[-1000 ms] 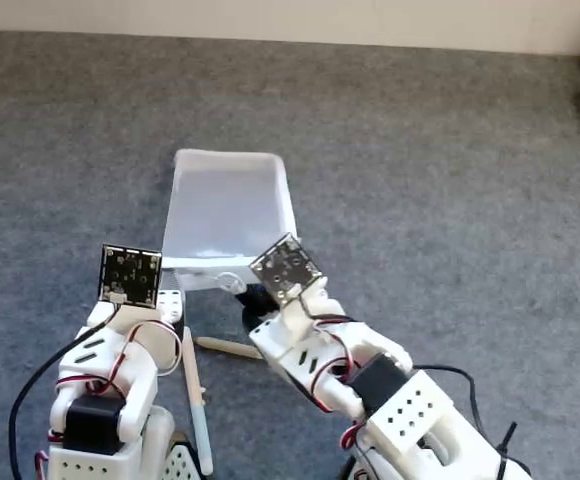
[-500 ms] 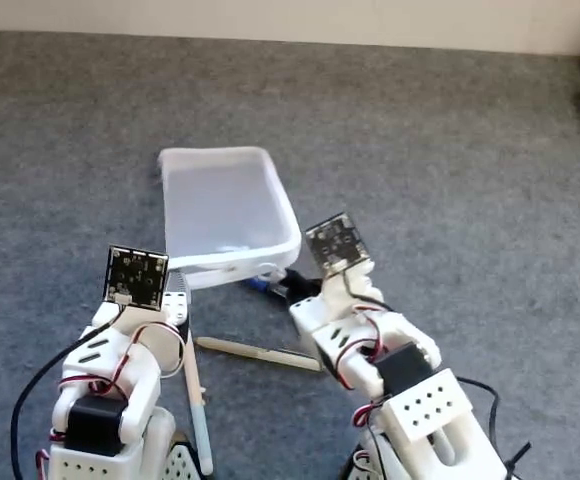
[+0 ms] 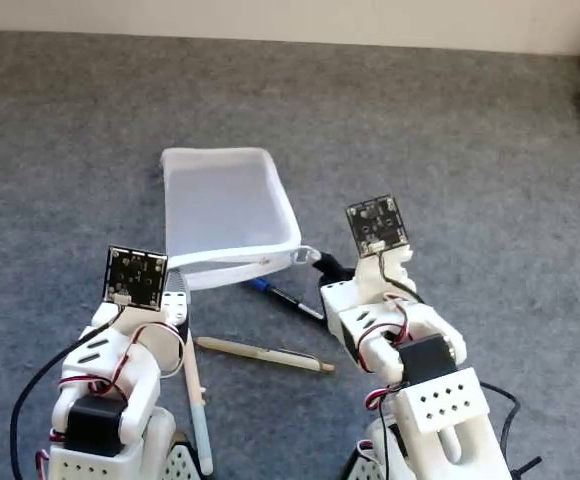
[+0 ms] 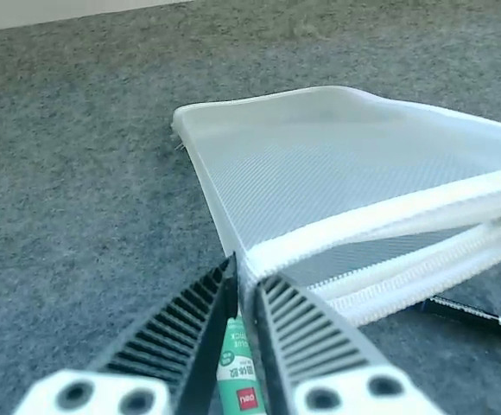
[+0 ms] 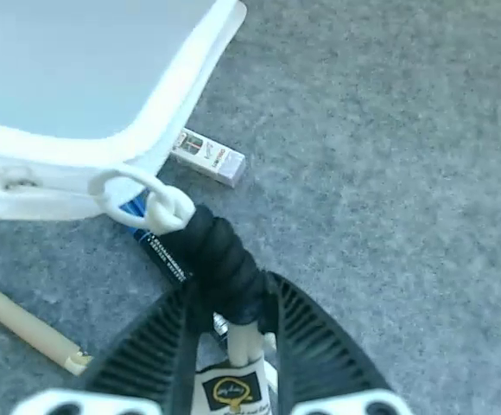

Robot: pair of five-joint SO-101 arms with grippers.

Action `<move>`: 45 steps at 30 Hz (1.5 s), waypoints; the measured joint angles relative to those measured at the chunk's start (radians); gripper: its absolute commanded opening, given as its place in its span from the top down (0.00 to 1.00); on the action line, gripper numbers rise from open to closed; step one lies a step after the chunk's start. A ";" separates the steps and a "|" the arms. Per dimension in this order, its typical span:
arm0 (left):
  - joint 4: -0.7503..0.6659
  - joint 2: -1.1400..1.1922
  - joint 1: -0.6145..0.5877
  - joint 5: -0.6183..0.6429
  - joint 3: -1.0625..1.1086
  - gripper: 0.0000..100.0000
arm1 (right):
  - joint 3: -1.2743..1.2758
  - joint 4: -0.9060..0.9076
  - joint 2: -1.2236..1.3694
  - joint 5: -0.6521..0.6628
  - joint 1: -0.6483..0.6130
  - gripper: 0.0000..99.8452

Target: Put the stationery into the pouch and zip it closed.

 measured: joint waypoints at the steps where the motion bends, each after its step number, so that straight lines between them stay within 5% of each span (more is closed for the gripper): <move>1: 0.000 0.000 0.000 0.000 0.000 0.99 | 0.000 0.009 0.000 0.000 -0.012 1.00; 15: 0.000 -0.003 -0.003 -0.003 0.000 0.86 | -0.124 0.186 -0.230 -0.002 -0.213 1.00; 21: -0.017 0.000 -0.006 -0.003 0.041 0.88 | -0.124 0.221 -0.299 -0.002 -0.232 1.00; 25: -0.034 -0.002 -0.003 -0.003 0.051 0.99 | -0.124 0.221 -0.310 -0.002 -0.232 0.99; 33: -0.037 -0.008 -0.008 -0.002 0.051 0.99 | -0.124 0.229 -0.311 -0.002 -0.236 0.84; 45: 0.002 0.002 -0.061 -0.005 -0.069 0.99 | -0.130 0.307 -0.321 -0.003 -0.236 0.83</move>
